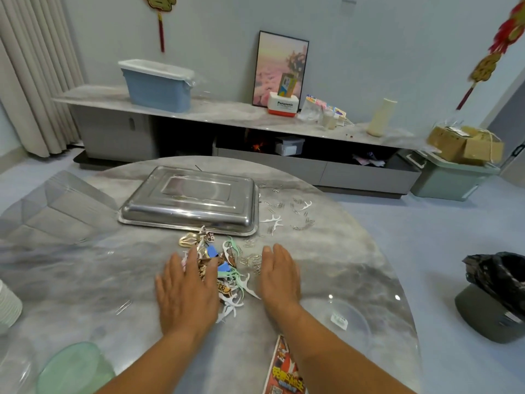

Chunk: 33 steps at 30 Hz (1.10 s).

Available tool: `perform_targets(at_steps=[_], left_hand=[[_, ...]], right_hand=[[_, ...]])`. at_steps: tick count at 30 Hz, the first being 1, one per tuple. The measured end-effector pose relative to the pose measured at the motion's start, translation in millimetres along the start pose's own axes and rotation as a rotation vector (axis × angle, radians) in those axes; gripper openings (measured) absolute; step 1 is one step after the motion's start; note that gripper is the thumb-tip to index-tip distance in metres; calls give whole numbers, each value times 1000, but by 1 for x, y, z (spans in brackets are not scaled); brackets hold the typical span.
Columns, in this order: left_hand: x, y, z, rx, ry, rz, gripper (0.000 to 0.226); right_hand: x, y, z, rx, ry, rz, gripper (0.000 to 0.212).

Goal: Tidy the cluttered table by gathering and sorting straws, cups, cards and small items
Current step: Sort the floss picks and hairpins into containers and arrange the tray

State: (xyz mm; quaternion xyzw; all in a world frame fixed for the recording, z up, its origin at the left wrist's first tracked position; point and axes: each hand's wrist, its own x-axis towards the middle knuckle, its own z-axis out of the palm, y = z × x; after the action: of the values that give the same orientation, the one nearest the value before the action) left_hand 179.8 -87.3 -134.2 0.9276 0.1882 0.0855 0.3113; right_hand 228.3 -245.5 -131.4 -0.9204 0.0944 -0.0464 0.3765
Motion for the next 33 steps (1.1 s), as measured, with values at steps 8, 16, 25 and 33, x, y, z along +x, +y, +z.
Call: perform_targets(at_steps=[8, 16, 25, 33], left_hand=[[75, 17, -19, -238, 182, 36, 60], [175, 4, -28, 301, -89, 521, 115], [213, -12, -51, 940, -276, 721, 117], [206, -12, -57, 378, -299, 656, 100]], right_hand=[[79, 12, -23, 151, 27, -149, 55], [199, 59, -44, 6, 143, -63, 67], [276, 54, -37, -299, -116, -250, 62], [196, 37, -44, -102, -548, -543, 46]])
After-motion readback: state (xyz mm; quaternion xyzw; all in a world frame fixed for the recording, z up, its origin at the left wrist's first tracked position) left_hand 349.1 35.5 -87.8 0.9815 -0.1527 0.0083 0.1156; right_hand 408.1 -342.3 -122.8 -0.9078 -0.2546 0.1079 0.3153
